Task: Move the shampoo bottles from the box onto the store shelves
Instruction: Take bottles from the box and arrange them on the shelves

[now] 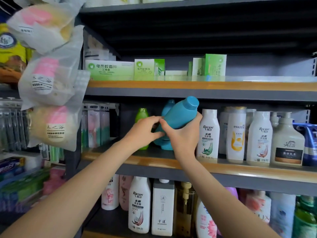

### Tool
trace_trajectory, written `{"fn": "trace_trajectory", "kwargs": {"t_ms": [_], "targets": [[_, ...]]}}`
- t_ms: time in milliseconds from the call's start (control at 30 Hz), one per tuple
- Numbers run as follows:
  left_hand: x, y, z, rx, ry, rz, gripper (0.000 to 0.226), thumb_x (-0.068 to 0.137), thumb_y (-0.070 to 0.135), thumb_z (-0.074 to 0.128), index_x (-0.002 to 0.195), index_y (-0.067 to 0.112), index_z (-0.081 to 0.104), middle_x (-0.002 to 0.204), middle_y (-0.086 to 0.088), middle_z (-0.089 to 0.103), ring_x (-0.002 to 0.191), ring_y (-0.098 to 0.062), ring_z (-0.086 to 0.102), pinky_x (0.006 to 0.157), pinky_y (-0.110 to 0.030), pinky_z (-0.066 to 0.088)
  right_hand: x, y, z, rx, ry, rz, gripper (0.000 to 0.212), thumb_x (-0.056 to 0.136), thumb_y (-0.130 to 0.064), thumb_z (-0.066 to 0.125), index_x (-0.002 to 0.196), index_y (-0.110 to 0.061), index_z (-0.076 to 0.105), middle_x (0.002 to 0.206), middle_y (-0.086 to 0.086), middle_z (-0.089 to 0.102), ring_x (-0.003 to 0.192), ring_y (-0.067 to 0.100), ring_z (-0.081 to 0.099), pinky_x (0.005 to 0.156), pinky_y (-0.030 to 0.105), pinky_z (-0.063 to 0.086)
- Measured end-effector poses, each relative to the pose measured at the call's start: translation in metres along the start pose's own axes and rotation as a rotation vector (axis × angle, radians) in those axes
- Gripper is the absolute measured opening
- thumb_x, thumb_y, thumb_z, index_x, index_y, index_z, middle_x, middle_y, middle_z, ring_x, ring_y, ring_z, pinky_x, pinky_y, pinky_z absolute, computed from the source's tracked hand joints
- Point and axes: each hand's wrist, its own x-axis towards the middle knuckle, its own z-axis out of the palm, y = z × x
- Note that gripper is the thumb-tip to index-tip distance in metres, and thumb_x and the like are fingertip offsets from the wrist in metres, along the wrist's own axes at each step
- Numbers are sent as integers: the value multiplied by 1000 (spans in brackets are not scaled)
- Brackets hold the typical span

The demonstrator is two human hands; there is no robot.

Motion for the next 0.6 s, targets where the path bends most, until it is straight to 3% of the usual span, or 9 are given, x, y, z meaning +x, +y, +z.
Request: {"fn": "trace_trajectory", "kwargs": {"t_ms": [67,133,267,367,467,600], "targets": [[1,-5,9,-25,13,-28,49,86,23,65,133,17,51,128,2,57,120,-17,51,98,-33,43,3,7,6,-65,5,32,74,60,-41,83,114,-21,36,104,-8,52,98,12,55,81,27,43],[2,-11,11,-117,4,-71,44,89,21,62,131,16,51,119,1,59,117,-17,53,93,-31,46,8,12,11,-152,-40,17,75,62,-46,81,114,-15,37,109,0,54,104,22,55,84,38,49],[0,-23,10,-346,-51,-122,40,91,12,57,130,15,50,107,7,56,106,-11,52,69,-13,53,14,17,13,-328,-168,-63,78,72,-43,76,129,-7,38,122,11,47,110,28,51,87,45,49],[3,-32,8,-440,-105,-126,38,91,9,57,126,22,51,104,14,58,106,-10,53,77,-21,53,14,22,16,-299,-212,-89,80,76,-42,73,137,-9,33,125,12,43,111,30,52,82,47,54],[8,-42,4,-362,-164,-108,28,90,11,58,113,27,54,104,12,61,106,-12,56,89,-29,49,10,31,17,-251,-229,-58,71,79,-40,70,135,-14,35,122,10,41,109,28,50,80,48,54],[17,-47,3,-359,-140,-158,30,94,12,52,122,19,53,123,-1,58,107,-10,55,84,-27,52,12,30,25,-217,-235,44,63,85,-37,65,134,-15,34,120,10,39,104,32,55,78,47,56]]}}
